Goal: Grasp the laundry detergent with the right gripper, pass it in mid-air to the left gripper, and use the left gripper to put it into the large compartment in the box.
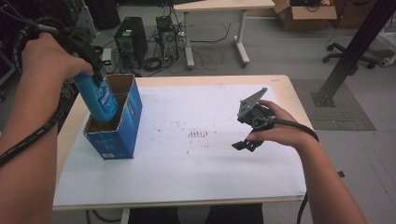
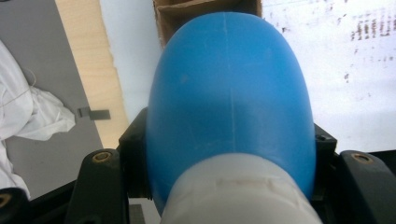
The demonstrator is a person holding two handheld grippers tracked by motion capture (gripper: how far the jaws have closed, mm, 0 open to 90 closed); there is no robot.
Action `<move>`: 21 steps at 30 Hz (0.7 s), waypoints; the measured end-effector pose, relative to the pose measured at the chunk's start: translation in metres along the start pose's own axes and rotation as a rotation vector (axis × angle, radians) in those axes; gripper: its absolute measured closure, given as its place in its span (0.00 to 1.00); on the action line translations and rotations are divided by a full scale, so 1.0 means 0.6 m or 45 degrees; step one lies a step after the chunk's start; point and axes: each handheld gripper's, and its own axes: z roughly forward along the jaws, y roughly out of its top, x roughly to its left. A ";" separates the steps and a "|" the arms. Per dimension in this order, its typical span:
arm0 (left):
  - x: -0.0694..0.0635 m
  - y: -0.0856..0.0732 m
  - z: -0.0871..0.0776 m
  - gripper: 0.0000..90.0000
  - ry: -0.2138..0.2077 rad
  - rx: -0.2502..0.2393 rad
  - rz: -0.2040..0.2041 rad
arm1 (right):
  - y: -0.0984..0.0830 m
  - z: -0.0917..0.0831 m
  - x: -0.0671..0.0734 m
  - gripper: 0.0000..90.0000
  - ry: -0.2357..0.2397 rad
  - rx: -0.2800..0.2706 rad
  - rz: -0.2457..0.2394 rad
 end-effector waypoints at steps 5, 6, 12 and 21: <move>0.001 0.004 0.025 0.43 -0.004 0.011 -0.007 | 0.004 -0.001 0.000 0.03 0.007 0.008 -0.007; 0.000 0.004 0.029 0.43 0.000 0.014 -0.006 | 0.005 -0.001 0.000 0.03 0.008 0.009 -0.009; -0.005 0.006 0.061 0.43 0.002 0.031 0.007 | 0.007 0.001 -0.001 0.03 0.010 0.011 -0.007; -0.014 0.006 0.109 0.43 0.009 0.053 0.045 | 0.007 0.005 0.000 0.03 0.011 0.003 -0.001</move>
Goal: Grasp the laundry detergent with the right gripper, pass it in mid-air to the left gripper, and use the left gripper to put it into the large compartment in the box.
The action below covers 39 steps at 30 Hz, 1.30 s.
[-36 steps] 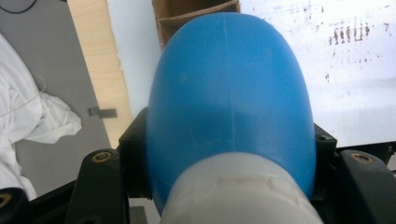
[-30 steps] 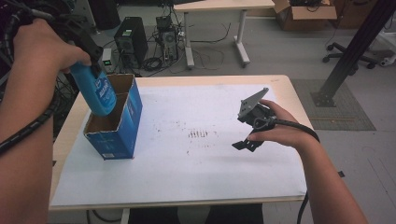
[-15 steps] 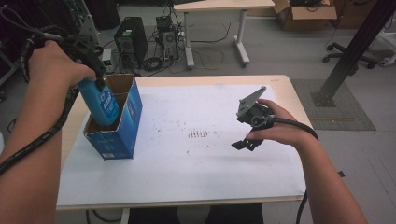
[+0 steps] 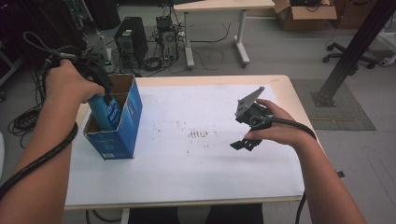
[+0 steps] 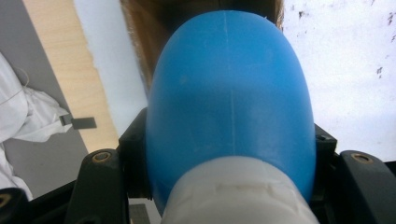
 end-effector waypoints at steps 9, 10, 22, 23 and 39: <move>-0.007 -0.001 0.036 0.43 0.033 -0.011 0.028 | 0.000 0.002 0.000 0.03 -0.002 0.002 -0.003; -0.007 -0.001 0.040 0.43 0.034 -0.015 0.025 | 0.000 0.002 -0.001 0.03 -0.003 0.005 -0.005; -0.008 0.004 0.077 0.43 0.043 -0.014 0.026 | 0.008 0.000 -0.009 0.03 -0.006 0.135 -0.020; -0.007 0.004 0.079 0.43 0.040 -0.016 0.026 | 0.008 0.000 -0.010 0.03 -0.006 0.145 -0.022; -0.004 0.004 0.112 0.43 0.049 -0.025 0.031 | 0.010 -0.002 -0.017 0.03 -0.009 0.178 -0.023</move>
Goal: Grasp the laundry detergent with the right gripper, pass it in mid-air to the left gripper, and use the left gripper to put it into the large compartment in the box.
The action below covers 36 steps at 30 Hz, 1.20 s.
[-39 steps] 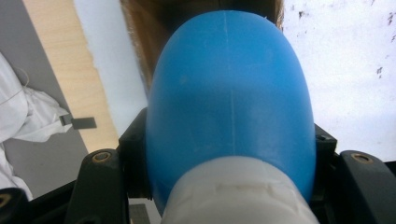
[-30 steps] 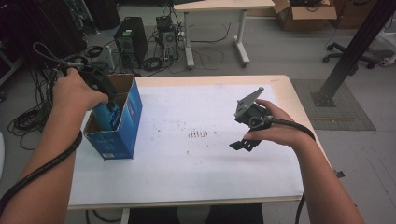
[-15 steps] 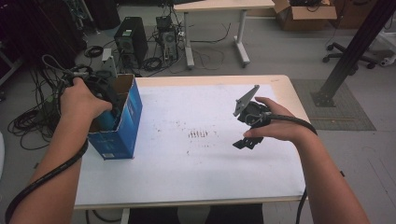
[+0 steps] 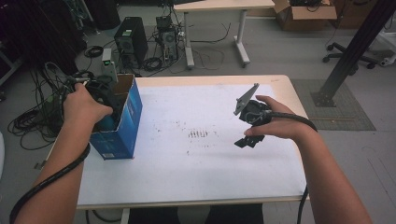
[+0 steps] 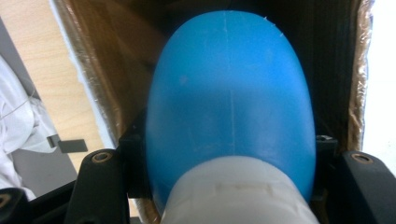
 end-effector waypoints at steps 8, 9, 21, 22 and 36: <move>0.000 -0.001 0.015 0.43 0.004 -0.004 0.003 | 0.001 -0.002 0.001 0.03 -0.001 0.001 -0.005; 0.000 -0.001 0.017 0.43 0.003 -0.003 0.004 | 0.001 -0.002 0.001 0.03 -0.001 0.001 -0.004; 0.004 -0.002 0.027 0.43 -0.016 -0.017 -0.002 | 0.001 0.002 0.001 0.03 -0.005 -0.007 0.000; 0.004 -0.002 0.027 0.43 -0.017 -0.019 -0.001 | 0.001 0.002 0.001 0.03 -0.004 -0.006 0.000; 0.006 -0.006 0.029 0.42 -0.020 -0.050 0.003 | -0.001 -0.001 0.002 0.03 -0.018 -0.016 0.010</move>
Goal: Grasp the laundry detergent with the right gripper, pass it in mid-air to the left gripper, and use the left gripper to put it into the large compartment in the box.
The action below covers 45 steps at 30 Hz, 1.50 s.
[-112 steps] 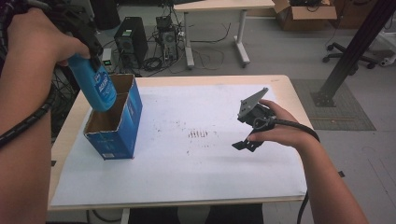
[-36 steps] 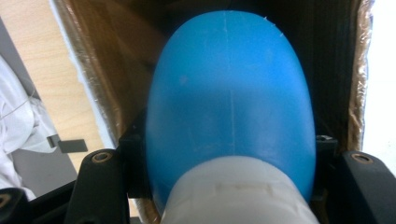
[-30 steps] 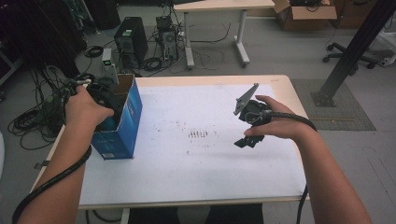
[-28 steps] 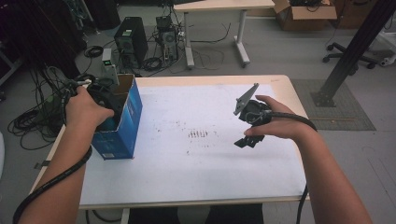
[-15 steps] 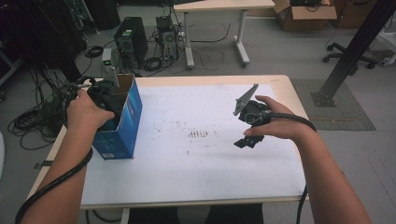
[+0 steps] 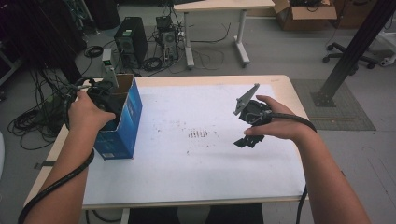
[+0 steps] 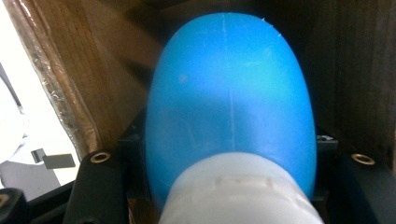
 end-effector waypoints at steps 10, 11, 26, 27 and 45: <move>0.005 -0.002 0.001 0.41 -0.022 0.001 -0.007 | -0.004 0.001 0.001 0.03 0.000 0.001 0.002; 0.006 -0.002 0.001 0.40 -0.025 -0.002 -0.009 | -0.004 0.001 0.001 0.03 0.000 0.003 0.002; 0.004 -0.004 -0.010 0.36 -0.030 -0.004 -0.010 | -0.002 0.001 0.002 0.03 0.003 0.002 -0.004; 0.003 -0.004 -0.012 0.36 -0.029 0.000 -0.008 | -0.002 0.001 0.002 0.03 0.004 0.000 -0.004; 0.001 -0.015 -0.053 0.30 -0.002 -0.028 -0.037 | -0.008 0.000 0.005 0.03 0.009 -0.019 -0.006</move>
